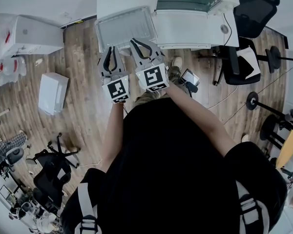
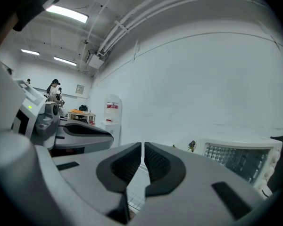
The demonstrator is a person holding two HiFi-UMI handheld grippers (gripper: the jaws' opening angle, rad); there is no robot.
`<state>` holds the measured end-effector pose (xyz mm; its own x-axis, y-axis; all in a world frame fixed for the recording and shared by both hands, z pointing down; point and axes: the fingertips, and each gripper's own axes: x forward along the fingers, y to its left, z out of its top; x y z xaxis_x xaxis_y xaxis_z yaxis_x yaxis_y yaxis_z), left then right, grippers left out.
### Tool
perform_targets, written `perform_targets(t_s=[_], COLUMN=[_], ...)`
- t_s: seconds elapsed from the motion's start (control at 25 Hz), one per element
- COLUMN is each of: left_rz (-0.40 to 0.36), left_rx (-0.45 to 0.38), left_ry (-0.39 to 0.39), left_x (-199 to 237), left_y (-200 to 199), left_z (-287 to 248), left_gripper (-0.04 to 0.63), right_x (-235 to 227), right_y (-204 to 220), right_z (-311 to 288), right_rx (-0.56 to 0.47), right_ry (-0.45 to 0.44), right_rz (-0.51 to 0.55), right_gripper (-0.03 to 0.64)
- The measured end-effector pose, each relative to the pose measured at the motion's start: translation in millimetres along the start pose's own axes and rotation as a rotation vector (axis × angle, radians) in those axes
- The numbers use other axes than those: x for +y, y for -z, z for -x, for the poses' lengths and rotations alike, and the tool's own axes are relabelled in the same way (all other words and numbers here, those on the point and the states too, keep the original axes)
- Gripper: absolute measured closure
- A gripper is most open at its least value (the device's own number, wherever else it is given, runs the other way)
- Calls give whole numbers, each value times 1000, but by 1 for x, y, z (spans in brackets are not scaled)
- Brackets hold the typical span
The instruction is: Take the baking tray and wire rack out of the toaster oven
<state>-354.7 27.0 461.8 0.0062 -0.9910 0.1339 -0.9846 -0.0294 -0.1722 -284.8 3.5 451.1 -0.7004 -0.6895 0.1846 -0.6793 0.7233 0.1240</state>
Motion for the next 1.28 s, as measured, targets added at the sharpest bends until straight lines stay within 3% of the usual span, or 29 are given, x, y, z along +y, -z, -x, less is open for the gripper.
perform_targets(t_s=[0.68,0.92,1.12,1.28], left_rz=[-10,81,140,274], left_rx=[64,148,207,286], left_ry=[40,41,35,31], left_x=[-11,-14,-8,-10], left_y=[25,60,84,111], left_z=[-8,-11,-9,-12], left_gripper=[546,546,546,545], right_x=[-2,-3,2,2], right_y=[14,41,53,59], right_z=[-7,-8,-8,-8], right_rx=[67,136,175,188], right_ry=[-9,-35,-80,-99], right_rz=[35,-44,-37,-29], right_gripper=[586,588,588,588])
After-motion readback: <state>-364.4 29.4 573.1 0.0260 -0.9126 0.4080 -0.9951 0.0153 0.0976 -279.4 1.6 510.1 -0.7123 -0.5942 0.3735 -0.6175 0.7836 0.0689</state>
